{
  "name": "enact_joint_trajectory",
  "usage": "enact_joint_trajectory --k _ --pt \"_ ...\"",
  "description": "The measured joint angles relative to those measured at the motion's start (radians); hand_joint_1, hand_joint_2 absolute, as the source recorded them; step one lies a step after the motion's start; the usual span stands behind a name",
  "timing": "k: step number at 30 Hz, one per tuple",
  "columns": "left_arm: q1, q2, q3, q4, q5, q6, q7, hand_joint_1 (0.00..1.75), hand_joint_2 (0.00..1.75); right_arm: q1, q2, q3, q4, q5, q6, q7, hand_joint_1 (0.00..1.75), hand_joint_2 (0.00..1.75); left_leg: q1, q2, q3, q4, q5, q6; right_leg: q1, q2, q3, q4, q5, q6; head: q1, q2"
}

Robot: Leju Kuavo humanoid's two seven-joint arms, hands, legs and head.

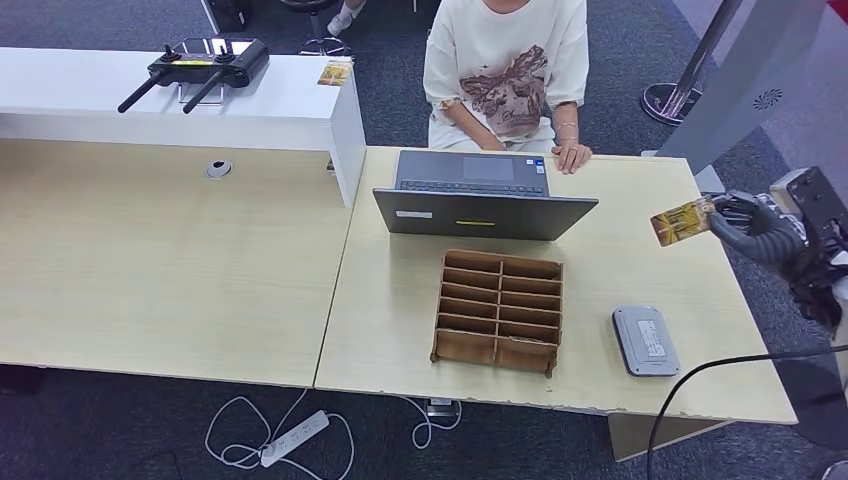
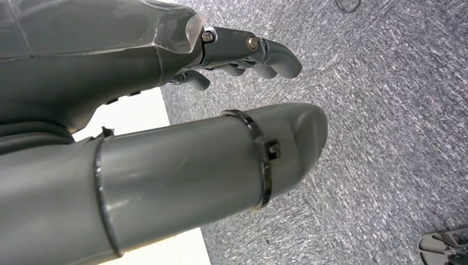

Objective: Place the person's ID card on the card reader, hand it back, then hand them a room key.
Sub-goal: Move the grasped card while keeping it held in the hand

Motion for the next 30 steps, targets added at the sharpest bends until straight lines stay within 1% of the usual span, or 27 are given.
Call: enact_joint_trajectory --k 5,9,17,23,30 --pt "0.0 0.0 0.0 0.0 0.0 0.0 0.001 0.0 0.0 0.038 -0.014 0.004 0.001 -0.002 -0.037 0.01 1.75 1.75 0.0 0.0 0.0 0.0 0.0 0.0 0.0 0.0 0.0 0.0 0.0 0.0 0.0 0.0" --pt "0.0 0.0 0.0 0.0 -0.007 -0.001 0.003 0.0 0.0 0.099 -0.027 0.005 -0.005 0.008 -0.065 0.025 1.75 1.75 0.0 -0.001 0.0 0.0 0.0 0.0 0.0 -0.001 0.0 0.0 0.0 0.001 0.0 0.0" --pt "0.0 0.001 0.0 0.0 -0.019 -0.003 0.009 0.0 0.0 0.212 -0.049 0.006 -0.039 0.034 -0.089 0.055 1.75 1.75 0.0 -0.001 0.0 0.0 -0.001 0.001 0.0 -0.001 0.0 0.0 -0.001 0.001 0.0 0.0" --pt "0.0 0.002 0.0 0.0 -0.018 -0.004 0.01 0.0 0.0 0.266 -0.051 0.004 -0.058 0.04 -0.112 0.056 1.75 1.75 0.0 0.0 0.0 0.0 -0.001 0.001 0.0 -0.001 0.0 0.0 -0.001 0.001 0.0 0.0" --pt "-0.001 0.002 0.0 0.0 -0.026 -0.004 0.012 0.0 0.0 0.305 -0.06 -0.01 -0.081 0.053 -0.105 0.064 1.75 1.75 0.0 0.0 0.0 0.0 -0.001 0.001 0.0 0.0 0.0 0.0 -0.001 0.001 0.0 0.0"
